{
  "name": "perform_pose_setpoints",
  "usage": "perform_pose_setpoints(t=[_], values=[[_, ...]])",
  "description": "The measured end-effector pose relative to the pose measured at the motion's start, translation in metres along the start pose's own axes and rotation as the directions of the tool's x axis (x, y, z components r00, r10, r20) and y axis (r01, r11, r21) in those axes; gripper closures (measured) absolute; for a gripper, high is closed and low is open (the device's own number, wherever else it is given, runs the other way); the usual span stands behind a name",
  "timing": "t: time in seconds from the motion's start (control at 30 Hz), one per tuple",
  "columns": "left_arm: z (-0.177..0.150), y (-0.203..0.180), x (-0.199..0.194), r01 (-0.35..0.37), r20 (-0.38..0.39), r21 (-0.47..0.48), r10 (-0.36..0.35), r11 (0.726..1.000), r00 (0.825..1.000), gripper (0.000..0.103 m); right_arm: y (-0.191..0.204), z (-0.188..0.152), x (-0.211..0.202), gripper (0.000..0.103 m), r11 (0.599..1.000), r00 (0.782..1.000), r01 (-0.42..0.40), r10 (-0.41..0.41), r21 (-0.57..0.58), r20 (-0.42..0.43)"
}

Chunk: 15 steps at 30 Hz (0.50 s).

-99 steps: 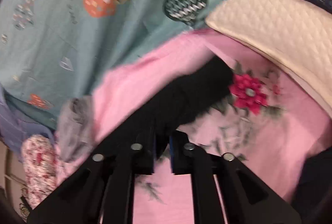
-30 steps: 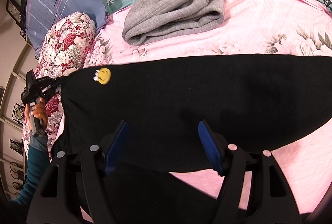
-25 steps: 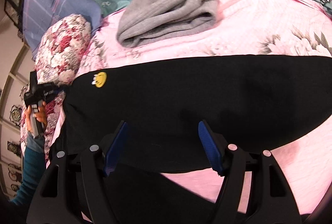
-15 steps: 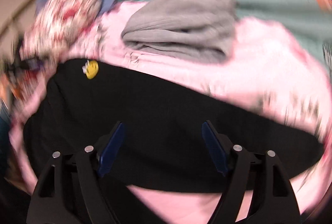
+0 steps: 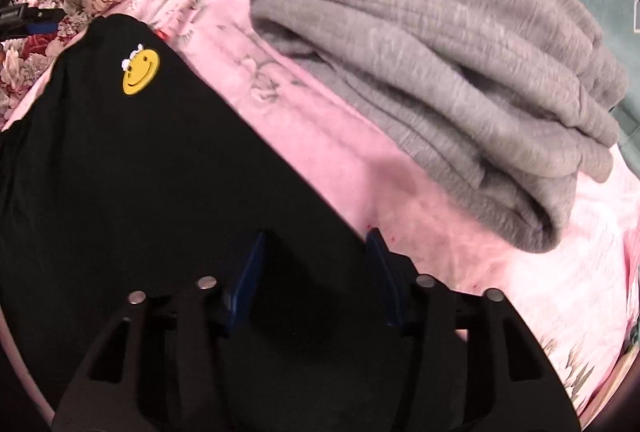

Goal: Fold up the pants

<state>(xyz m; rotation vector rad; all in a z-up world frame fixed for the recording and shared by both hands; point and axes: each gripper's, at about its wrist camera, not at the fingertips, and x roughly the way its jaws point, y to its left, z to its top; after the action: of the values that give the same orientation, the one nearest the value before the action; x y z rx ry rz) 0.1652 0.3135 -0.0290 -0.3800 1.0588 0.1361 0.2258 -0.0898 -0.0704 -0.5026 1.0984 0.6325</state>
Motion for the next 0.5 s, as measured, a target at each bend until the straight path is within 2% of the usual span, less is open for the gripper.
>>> perform_pose_setpoints(t=[0.03, 0.07, 0.13, 0.2, 0.27, 0.33, 0.37, 0.4, 0.43, 0.47, 0.5], values=[[0.0, -0.002, 0.001, 0.001, 0.0, 0.004, -0.001, 1.0, 1.0, 0.019, 0.002, 0.0, -0.002, 0.073, 1.0, 1.0, 0.002, -0.002, -0.024, -0.002], [0.001, -0.005, 0.002, 0.004, 0.001, 0.008, -0.004, 1.0, 1.0, 0.019, 0.002, 0.0, -0.004, 0.102, 1.0, 1.0, -0.001, 0.001, -0.026, -0.006], [0.002, -0.009, 0.003, 0.013, 0.003, 0.008, -0.013, 1.0, 1.0, 0.019, -0.002, 0.001, -0.014, 0.101, 1.0, 1.0, -0.005, 0.005, -0.01, 0.007], [0.002, -0.013, 0.004, 0.02, 0.009, 0.014, -0.02, 1.0, 1.0, 0.019, -0.006, 0.006, -0.028, 0.101, 0.999, 0.998, 0.04, -0.039, -0.013, 0.049], [0.003, -0.015, 0.006, 0.027, 0.005, 0.019, -0.027, 0.999, 1.0, 0.019, -0.018, 0.013, -0.04, 0.101, 0.996, 0.992, 0.068, -0.073, 0.053, 0.098], [0.004, -0.013, 0.008, 0.041, -0.001, 0.011, -0.041, 0.999, 0.999, 0.019, -0.02, 0.016, -0.04, 0.098, 0.994, 0.992, 0.078, -0.085, 0.075, 0.091], [0.006, -0.011, 0.008, 0.048, -0.002, 0.002, -0.048, 0.999, 0.999, 0.017, -0.011, 0.015, -0.032, 0.091, 0.996, 0.996, 0.083, -0.084, 0.016, 0.038], [0.007, -0.008, 0.009, 0.057, -0.003, -0.006, -0.057, 0.998, 0.998, 0.016, -0.003, 0.015, -0.025, 0.066, 0.992, 0.993, 0.118, -0.118, -0.036, 0.008], [0.009, -0.005, 0.011, 0.066, -0.006, -0.013, -0.066, 0.998, 0.998, 0.015, 0.005, 0.014, -0.02, 0.053, 0.984, 0.988, 0.156, -0.157, -0.083, -0.006], [0.011, -0.001, 0.014, 0.079, -0.016, -0.022, -0.079, 0.997, 0.997, 0.015, 0.011, 0.011, -0.018, 0.054, 0.977, 0.984, 0.177, -0.178, -0.121, 0.003], [0.013, 0.003, 0.018, 0.093, -0.031, -0.032, -0.094, 0.995, 0.995, 0.015, 0.012, 0.01, -0.019, 0.054, 0.979, 0.987, 0.162, -0.162, -0.127, 0.009]])
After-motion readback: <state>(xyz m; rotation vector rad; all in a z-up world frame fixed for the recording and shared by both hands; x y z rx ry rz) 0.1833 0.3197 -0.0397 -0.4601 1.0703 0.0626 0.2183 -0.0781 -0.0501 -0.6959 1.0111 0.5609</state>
